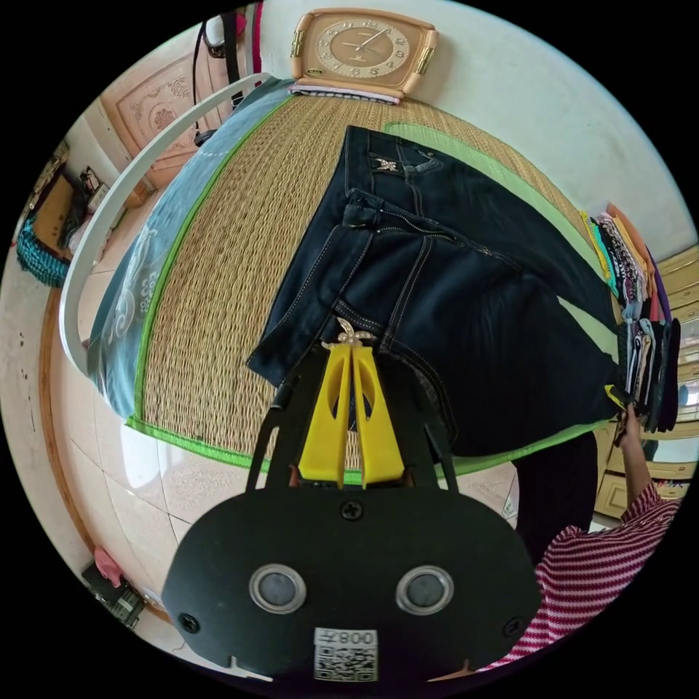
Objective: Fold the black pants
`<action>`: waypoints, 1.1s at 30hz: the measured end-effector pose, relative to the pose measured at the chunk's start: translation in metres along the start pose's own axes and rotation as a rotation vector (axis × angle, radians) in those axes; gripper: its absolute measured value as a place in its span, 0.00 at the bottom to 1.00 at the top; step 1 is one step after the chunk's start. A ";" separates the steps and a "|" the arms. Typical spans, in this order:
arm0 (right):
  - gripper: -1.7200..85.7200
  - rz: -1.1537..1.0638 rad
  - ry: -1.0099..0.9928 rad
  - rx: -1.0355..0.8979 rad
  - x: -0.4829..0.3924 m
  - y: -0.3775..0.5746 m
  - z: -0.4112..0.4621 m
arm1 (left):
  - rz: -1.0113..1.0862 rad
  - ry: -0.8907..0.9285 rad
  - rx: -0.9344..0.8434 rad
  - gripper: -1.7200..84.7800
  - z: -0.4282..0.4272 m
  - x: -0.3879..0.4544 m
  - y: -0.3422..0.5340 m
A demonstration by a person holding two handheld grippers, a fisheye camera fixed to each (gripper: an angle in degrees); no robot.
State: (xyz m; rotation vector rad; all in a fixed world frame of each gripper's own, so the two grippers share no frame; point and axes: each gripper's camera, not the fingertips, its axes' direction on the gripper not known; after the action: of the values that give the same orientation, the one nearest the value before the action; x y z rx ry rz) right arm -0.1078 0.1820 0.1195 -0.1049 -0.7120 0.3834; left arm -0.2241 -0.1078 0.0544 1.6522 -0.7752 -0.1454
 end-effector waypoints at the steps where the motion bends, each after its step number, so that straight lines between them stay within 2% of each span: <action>1: 0.02 -0.023 0.003 -0.012 -0.006 -0.009 0.000 | -0.005 0.004 0.005 0.02 0.001 0.000 0.002; 3: 0.02 -0.074 0.046 -0.042 -0.020 -0.019 0.000 | -0.029 0.012 -0.040 0.02 0.009 -0.003 0.004; 6: 0.02 -0.089 0.064 -0.054 -0.032 -0.022 -0.005 | -0.069 0.086 0.000 0.02 0.001 -0.006 0.002; 9: 0.02 -0.099 -0.033 0.009 -0.048 -0.010 -0.023 | -0.047 0.080 0.084 0.02 -0.016 0.000 -0.007; 12: 0.02 -0.201 -0.187 0.030 -0.098 0.009 -0.027 | -0.031 0.086 0.047 0.02 -0.011 0.003 -0.019; 15: 0.02 -0.425 -0.277 -0.093 -0.185 0.037 0.002 | -0.023 0.074 -0.052 0.02 0.009 0.006 -0.020; 17: 0.02 -0.589 -0.263 -0.210 -0.247 0.069 0.033 | -0.042 0.084 -0.009 0.02 0.005 0.005 -0.015; 19: 0.02 -0.651 -0.232 -0.281 -0.271 0.090 0.056 | -0.033 0.093 -0.016 0.02 0.002 0.006 -0.014; 25: 0.02 -0.643 -0.244 -0.331 -0.262 0.120 0.062 | -0.001 0.115 -0.038 0.02 -0.018 0.007 -0.012; 28: 0.02 -0.627 -0.220 -0.336 -0.261 0.116 0.054 | 0.021 0.107 0.070 0.02 -0.045 0.017 -0.018; 30: 0.02 -0.651 -0.235 -0.312 -0.271 0.113 0.046 | 0.106 0.155 0.132 0.02 -0.060 0.037 -0.038; 33: 0.02 -0.702 -0.267 -0.302 -0.297 0.107 0.046 | 0.221 0.228 0.134 0.02 -0.060 0.073 -0.077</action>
State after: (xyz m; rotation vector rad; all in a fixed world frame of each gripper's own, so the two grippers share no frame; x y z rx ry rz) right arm -0.3762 0.1673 -0.0527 -0.0831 -1.0145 -0.3916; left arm -0.1075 -0.0962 0.0224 1.6605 -0.7992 0.2514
